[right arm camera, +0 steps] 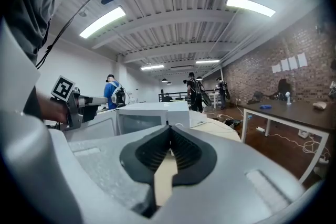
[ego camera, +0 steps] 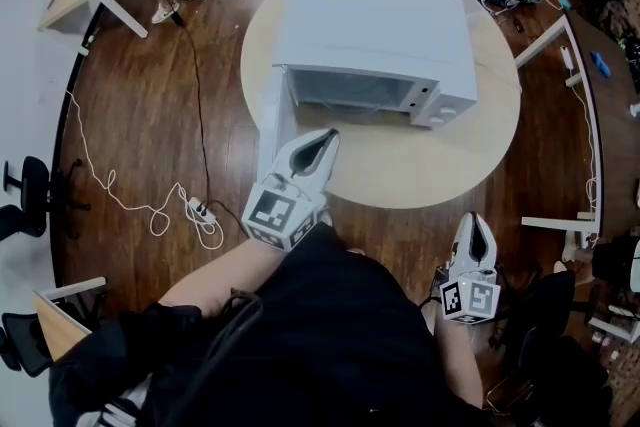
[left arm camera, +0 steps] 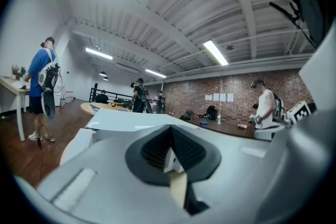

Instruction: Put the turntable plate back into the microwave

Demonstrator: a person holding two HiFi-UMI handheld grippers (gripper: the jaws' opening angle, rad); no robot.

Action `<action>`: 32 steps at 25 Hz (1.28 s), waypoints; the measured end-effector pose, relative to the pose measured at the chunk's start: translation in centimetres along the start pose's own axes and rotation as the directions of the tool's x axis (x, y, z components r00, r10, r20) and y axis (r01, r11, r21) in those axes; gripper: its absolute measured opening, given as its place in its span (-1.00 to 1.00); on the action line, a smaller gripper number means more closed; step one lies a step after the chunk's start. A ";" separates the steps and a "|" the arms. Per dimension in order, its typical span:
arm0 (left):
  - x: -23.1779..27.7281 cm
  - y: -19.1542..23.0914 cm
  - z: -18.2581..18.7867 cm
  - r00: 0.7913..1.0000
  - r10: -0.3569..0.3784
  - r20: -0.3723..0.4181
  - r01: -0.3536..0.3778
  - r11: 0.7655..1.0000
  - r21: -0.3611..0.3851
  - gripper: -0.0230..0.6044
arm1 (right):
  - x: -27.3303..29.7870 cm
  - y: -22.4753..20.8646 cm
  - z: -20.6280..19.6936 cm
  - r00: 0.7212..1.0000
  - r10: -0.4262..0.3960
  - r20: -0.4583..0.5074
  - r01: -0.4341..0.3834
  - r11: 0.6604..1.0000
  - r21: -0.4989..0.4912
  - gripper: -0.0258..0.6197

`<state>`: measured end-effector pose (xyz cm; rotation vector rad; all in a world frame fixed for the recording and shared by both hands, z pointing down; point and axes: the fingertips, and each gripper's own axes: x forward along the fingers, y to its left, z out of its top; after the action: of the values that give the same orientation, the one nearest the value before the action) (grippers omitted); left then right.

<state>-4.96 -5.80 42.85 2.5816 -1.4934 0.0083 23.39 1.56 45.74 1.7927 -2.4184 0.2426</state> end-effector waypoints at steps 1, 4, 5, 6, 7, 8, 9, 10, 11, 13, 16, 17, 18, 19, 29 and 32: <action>-0.2 0.3 0.1 1.000 0.000 0.004 0.000 1.000 -0.003 -0.92 | 0.6 0.5 0.1 1.000 0.013 0.000 -0.013 1.000 -0.003 -0.92; -0.7 1.3 0.4 1.000 -0.002 0.013 0.002 1.000 -0.013 -0.92 | 2.6 1.9 0.4 0.999 0.049 0.000 -0.049 0.999 -0.013 -0.92; -1.0 1.6 0.5 1.000 -0.004 0.015 0.004 1.000 -0.016 -0.92 | 3.2 2.3 0.6 0.998 0.058 0.003 -0.058 0.998 -0.016 -0.92; -1.2 1.8 0.6 1.000 -0.007 0.017 0.008 1.000 -0.017 -0.92 | 3.8 2.8 0.8 0.998 0.066 0.007 -0.066 0.998 -0.019 -0.92; -1.4 2.1 0.6 1.000 -0.012 0.018 0.012 1.000 -0.017 -0.92 | 4.4 3.2 1.0 0.997 0.071 0.013 -0.071 0.997 -0.021 -0.92; -1.5 2.3 0.7 1.000 -0.016 0.018 0.017 1.000 -0.017 -0.92 | 4.9 3.5 1.1 0.997 0.074 0.019 -0.073 0.997 -0.023 -0.92; -1.7 2.5 0.7 1.000 -0.021 0.017 0.021 1.000 -0.017 -0.92 | 5.5 3.9 1.2 0.997 0.076 0.024 -0.075 0.997 -0.023 -0.92; -1.8 2.6 0.6 1.000 -0.026 0.016 0.027 1.000 -0.017 -0.92 | 6.0 4.2 1.3 0.997 0.078 0.028 -0.077 0.997 -0.022 -0.92; -2.0 2.7 0.6 0.999 -0.032 0.016 0.033 0.999 -0.016 -0.92 | 6.5 4.6 1.3 0.996 0.083 0.030 -0.082 0.996 -0.021 -0.92; -2.4 2.6 0.8 0.999 -0.045 0.020 0.045 0.999 -0.013 -0.92 | 7.5 5.6 1.2 0.994 0.105 0.026 -0.105 0.994 -0.016 -0.92; -2.8 2.4 1.2 0.998 -0.050 0.036 0.050 0.999 -0.009 -0.92 | 9.0 7.0 0.9 0.987 0.164 0.001 -0.164 0.986 -0.006 -0.92; -2.9 2.5 1.4 0.998 -0.046 0.040 0.046 0.999 -0.012 -0.92 | 9.6 7.5 0.9 0.982 0.187 -0.008 -0.188 0.982 -0.001 -0.92; -3.0 2.7 1.5 0.998 -0.040 0.041 0.041 0.999 -0.016 -0.92 | 10.2 7.9 0.8 0.977 0.212 -0.016 -0.212 0.977 0.004 -0.92; -3.1 2.8 1.5 0.999 -0.033 0.042 0.034 0.999 -0.020 -0.92 | 10.9 8.2 0.6 0.971 0.237 -0.026 -0.237 0.972 0.010 -0.92; -2.7 5.8 3.1 0.989 0.139 0.058 -0.140 0.990 0.018 -0.92 | 19.4 12.4 -5.9 0.808 0.569 -0.154 -0.512 0.806 0.296 -0.67; -2.8 6.5 3.6 0.982 0.184 0.040 -0.186 0.981 0.047 -0.92 | 22.1 12.5 -9.2 0.782 0.593 -0.191 -0.476 0.767 0.430 -0.43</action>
<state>-12.20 -7.05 39.97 2.4823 -1.7633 0.0220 5.06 -13.77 58.31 0.9617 -2.6969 1.0104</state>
